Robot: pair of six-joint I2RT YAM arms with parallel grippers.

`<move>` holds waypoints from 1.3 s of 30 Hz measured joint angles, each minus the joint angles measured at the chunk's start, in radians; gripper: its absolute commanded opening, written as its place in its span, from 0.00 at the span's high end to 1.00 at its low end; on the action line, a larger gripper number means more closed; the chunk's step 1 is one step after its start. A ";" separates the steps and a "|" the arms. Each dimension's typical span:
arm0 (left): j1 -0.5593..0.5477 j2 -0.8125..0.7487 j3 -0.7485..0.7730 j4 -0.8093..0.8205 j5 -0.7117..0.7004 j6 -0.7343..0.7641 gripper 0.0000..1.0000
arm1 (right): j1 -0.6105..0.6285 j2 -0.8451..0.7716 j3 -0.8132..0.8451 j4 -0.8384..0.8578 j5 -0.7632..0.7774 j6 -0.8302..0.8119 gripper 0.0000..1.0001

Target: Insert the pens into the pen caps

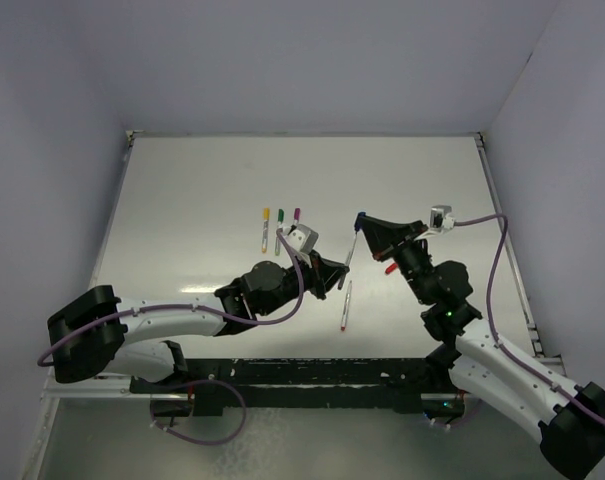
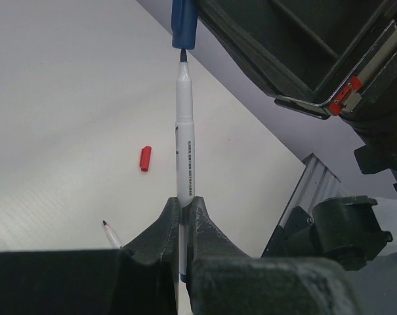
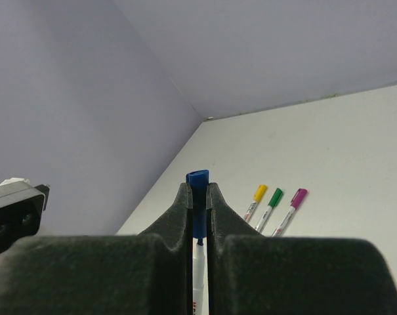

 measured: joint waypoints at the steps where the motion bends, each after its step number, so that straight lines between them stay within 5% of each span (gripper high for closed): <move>1: 0.001 0.000 0.000 0.000 0.000 0.000 1.00 | 0.000 0.002 -0.001 -0.001 -0.002 0.003 1.00; 39: 0.112 0.050 0.018 -0.003 0.114 -0.009 1.00 | -0.011 0.084 -0.020 -0.041 -0.125 0.048 1.00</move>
